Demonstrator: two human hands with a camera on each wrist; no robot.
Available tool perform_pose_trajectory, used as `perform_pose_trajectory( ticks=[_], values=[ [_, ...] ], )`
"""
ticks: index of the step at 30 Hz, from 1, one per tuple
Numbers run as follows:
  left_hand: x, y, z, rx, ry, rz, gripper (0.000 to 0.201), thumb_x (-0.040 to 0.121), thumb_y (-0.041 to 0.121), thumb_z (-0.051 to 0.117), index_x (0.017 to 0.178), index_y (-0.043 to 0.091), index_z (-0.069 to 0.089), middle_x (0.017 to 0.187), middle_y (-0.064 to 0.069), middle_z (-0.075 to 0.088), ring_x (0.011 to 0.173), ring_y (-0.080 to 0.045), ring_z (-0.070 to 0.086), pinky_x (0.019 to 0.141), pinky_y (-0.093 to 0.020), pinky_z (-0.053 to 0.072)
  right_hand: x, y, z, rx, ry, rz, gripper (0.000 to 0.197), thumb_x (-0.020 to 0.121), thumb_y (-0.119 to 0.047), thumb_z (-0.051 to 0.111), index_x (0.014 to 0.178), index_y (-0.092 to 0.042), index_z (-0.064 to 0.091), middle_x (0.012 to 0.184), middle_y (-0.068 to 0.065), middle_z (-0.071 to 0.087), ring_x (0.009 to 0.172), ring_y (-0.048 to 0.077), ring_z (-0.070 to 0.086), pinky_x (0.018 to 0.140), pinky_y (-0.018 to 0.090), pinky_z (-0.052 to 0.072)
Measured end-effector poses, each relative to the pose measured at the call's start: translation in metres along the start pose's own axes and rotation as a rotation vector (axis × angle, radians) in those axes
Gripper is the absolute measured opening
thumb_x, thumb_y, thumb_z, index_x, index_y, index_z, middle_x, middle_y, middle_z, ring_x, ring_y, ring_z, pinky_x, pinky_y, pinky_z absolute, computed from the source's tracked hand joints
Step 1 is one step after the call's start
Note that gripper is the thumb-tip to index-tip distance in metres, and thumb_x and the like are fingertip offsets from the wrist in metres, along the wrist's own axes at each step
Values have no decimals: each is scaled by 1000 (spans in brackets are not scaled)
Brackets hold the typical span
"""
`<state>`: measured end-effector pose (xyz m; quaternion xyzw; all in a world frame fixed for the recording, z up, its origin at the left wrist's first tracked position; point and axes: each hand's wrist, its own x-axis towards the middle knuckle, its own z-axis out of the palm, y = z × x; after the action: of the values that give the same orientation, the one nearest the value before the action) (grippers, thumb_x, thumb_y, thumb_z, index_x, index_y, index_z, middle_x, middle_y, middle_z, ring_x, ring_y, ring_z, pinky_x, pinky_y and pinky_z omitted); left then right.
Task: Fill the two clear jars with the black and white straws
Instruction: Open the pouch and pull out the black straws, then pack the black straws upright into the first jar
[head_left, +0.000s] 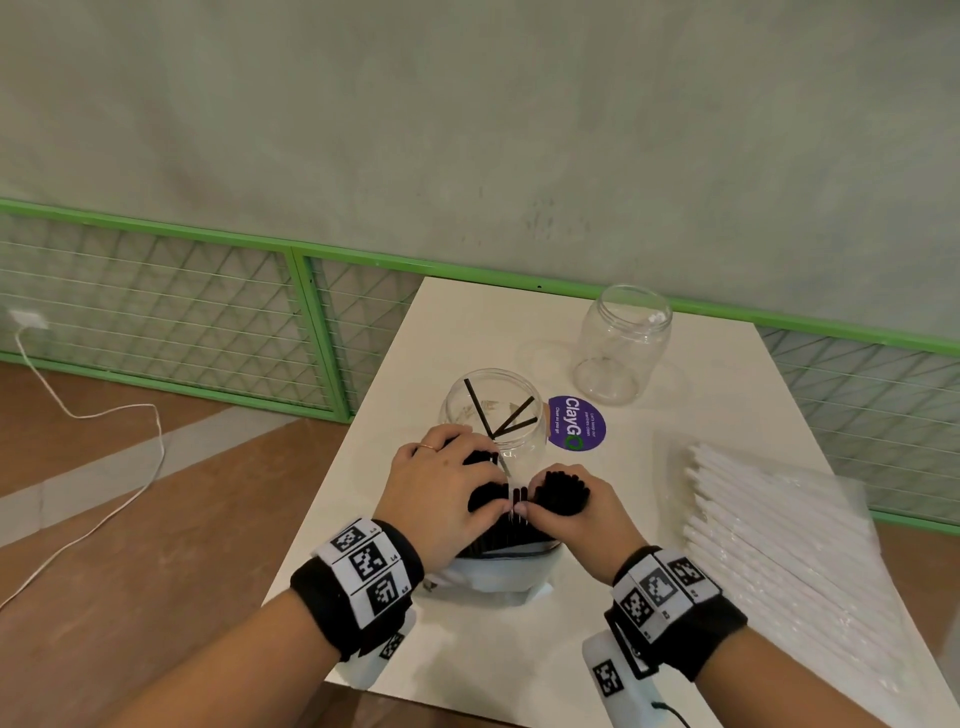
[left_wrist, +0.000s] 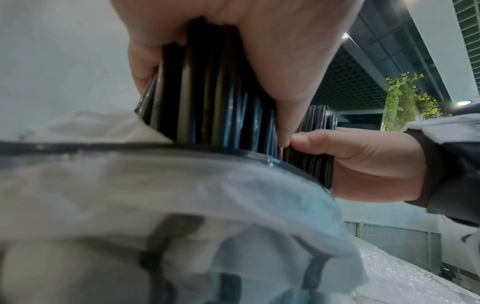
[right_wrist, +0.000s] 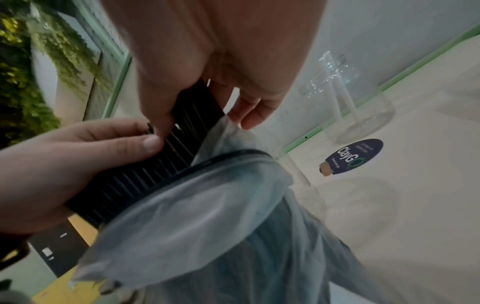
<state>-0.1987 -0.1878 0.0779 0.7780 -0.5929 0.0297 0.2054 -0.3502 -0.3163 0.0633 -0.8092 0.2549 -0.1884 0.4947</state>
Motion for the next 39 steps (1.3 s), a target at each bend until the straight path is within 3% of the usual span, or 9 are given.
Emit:
perform_pose_trajectory(
  ticks=[3, 6, 11, 16, 21, 26, 30, 34, 39],
  values=[
    [0, 1, 2, -1, -3, -7, 31, 77, 58, 46, 93, 40, 66, 117, 21, 56, 118, -12, 42, 80, -39, 41, 1, -2, -2, 111, 57, -3, 13, 76, -23, 74, 75, -26, 62, 77, -3, 63, 78, 12, 59, 72, 18, 45],
    [0, 1, 1, -7, -10, -11, 32, 76, 59, 45, 92, 40, 65, 117, 22, 56, 117, -11, 43, 81, -39, 40, 6, -4, -5, 110, 76, -12, 15, 79, -20, 74, 80, -15, 60, 74, -9, 60, 73, 8, 56, 69, 14, 42],
    [0, 0, 1, -14, -33, -16, 32, 76, 61, 45, 91, 39, 64, 118, 22, 54, 118, -9, 40, 83, -39, 39, 8, -17, -9, 174, 112, 12, 12, 83, -14, 71, 79, -6, 62, 71, -3, 63, 70, 7, 58, 68, 14, 43],
    [1, -1, 3, -32, -29, -7, 31, 76, 60, 46, 89, 38, 64, 115, 22, 54, 116, -9, 42, 82, -39, 40, 8, -53, -23, 296, 208, -44, 14, 86, -16, 66, 76, -26, 66, 81, 7, 73, 88, 24, 67, 86, 37, 49],
    [2, -2, 1, -41, -57, 2, 37, 77, 61, 40, 92, 38, 65, 117, 22, 54, 118, -9, 41, 86, -39, 39, 9, -91, -57, 378, 298, -155, 19, 89, -6, 60, 75, -18, 63, 70, 3, 69, 75, 19, 68, 74, 30, 54],
    [2, -2, 1, -42, -71, 5, 36, 78, 62, 40, 94, 40, 63, 120, 22, 52, 121, -9, 40, 87, -40, 38, 29, -121, -91, 607, 379, -277, 17, 90, -3, 57, 78, -14, 58, 68, 2, 64, 74, 25, 65, 78, 40, 55],
    [1, -2, 1, -61, -69, 6, 36, 78, 62, 41, 96, 40, 64, 121, 23, 52, 122, -8, 39, 89, -40, 37, 69, -126, -83, 570, 354, -282, 8, 83, -13, 63, 77, -18, 62, 71, 1, 68, 81, 27, 67, 89, 46, 53],
    [-1, -1, 2, -75, -20, 9, 30, 78, 60, 47, 92, 40, 64, 120, 24, 53, 120, -8, 42, 86, -40, 39, 101, -103, -61, 472, 214, -182, 14, 85, -21, 64, 75, -30, 69, 83, 4, 73, 97, 29, 68, 99, 53, 46],
    [-1, -2, 5, -66, 27, 13, 24, 77, 58, 52, 90, 40, 62, 116, 24, 54, 118, -8, 44, 84, -38, 41, 120, -59, -33, 432, 118, 7, 5, 83, -21, 70, 81, -19, 66, 91, 14, 72, 95, 28, 67, 96, 46, 48]
  ],
)
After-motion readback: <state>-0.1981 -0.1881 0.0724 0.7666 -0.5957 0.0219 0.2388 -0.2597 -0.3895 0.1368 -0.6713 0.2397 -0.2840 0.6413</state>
